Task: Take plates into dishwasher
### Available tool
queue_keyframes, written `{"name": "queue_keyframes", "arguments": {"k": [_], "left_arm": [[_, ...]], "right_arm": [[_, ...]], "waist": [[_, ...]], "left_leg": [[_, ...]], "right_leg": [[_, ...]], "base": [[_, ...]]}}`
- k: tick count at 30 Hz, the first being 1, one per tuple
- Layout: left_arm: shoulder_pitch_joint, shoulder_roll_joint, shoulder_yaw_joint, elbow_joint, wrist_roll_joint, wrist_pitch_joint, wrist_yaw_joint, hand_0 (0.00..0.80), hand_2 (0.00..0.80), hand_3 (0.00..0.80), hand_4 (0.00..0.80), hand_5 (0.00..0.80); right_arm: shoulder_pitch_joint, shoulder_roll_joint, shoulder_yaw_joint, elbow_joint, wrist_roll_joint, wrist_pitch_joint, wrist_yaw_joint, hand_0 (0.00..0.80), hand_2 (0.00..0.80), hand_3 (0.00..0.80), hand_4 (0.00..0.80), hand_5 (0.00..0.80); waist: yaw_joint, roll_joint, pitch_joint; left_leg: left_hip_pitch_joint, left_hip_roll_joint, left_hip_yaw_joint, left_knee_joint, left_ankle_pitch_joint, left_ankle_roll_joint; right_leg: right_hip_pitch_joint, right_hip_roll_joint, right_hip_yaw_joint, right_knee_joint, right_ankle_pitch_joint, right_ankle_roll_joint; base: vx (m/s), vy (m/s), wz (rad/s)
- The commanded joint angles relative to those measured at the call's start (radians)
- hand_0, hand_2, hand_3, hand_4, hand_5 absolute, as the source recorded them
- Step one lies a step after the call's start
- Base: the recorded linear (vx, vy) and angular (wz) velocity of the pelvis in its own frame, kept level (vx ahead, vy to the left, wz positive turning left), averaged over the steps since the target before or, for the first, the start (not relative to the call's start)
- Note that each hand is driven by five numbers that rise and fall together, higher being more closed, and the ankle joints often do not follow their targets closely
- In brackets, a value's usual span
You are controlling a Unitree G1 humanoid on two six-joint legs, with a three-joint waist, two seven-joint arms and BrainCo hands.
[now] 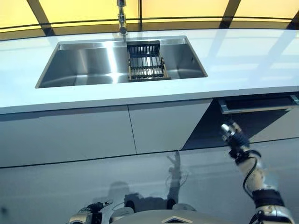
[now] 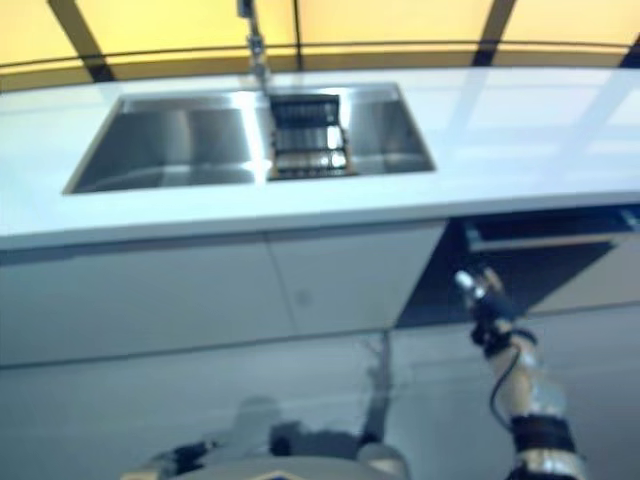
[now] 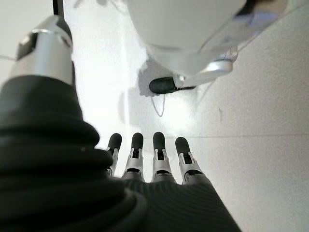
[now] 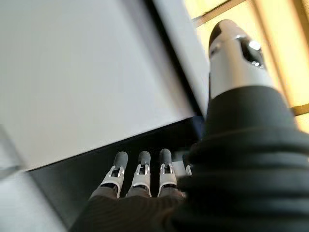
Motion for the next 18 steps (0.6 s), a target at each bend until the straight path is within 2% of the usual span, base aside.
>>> {"name": "queue_keyframes", "arguments": {"k": [1, 5, 10, 14, 18], "left_arm": [[-0.024, 0.017, 0.023, -0.002, -0.048, 0.033, -0.026, 0.0, 0.0, 0.0, 0.0, 0.0], [-0.023, 0.017, 0.018, -0.031, -0.049, 0.052, -0.057, 0.0, 0.0, 0.0, 0.0, 0.0], [-0.03, 0.024, -0.006, -0.066, -0.05, 0.057, -0.087, 0.0, 0.0, 0.0, 0.0, 0.0], [-0.033, 0.028, -0.017, -0.086, -0.055, 0.029, -0.12, 0.0, 0.0, 0.0, 0.0, 0.0], [-0.035, 0.031, -0.034, -0.112, -0.063, 0.039, -0.152, 0.0, 0.0, 0.0, 0.0, 0.0]], "right_arm": [[0.011, 0.041, 0.078, -0.066, -0.06, -0.05, 0.07, 0.0, 0.0, 0.0, 0.0, 0.0], [0.042, 0.085, 0.158, 0.028, -0.107, -0.039, 0.091, 0.0, 0.0, 0.0, 0.0, 0.0], [0.03, 0.095, 0.231, 0.129, -0.139, -0.032, 0.093, 0.0, 0.0, 0.0, 0.0, 0.0], [0.015, 0.102, 0.254, 0.142, -0.118, -0.025, 0.099, 0.0, 0.0, 0.0, 0.0, 0.0], [0.009, 0.109, 0.28, 0.138, -0.106, -0.043, 0.098, 0.0, 0.0, 0.0, 0.0, 0.0]], "waist": [[-0.013, -0.008, -0.001], [-0.002, 0.001, 0.002], [0.028, 0.009, 0.008], [0.042, 0.012, 0.008], [0.05, 0.009, 0.008]], "left_leg": [[0.023, -0.026, 0.052, 0.017, -0.047, 0.024], [0.02, -0.032, 0.037, 0.019, -0.048, 0.03], [0.018, -0.037, 0.01, 0.024, -0.048, 0.036], [0.02, -0.041, -0.006, 0.026, -0.048, 0.04], [0.02, -0.043, -0.012, 0.028, -0.048, 0.042]], "right_leg": [[-0.018, 0.026, 0.026, 0.045, -0.012, 0.017], [-0.017, 0.025, 0.015, 0.055, -0.022, 0.015], [-0.006, 0.018, -0.014, 0.06, -0.029, 0.009], [0.001, 0.015, -0.023, 0.065, -0.035, 0.007], [0.002, 0.012, -0.03, 0.074, -0.04, 0.009]], "base": [[-0.03, 0.082, -0.01], [-0.032, 0.07, 0.0], [-0.013, 0.044, 0.06], [0.007, 0.021, 0.12], [0.01, 0.006, 0.08]]}}
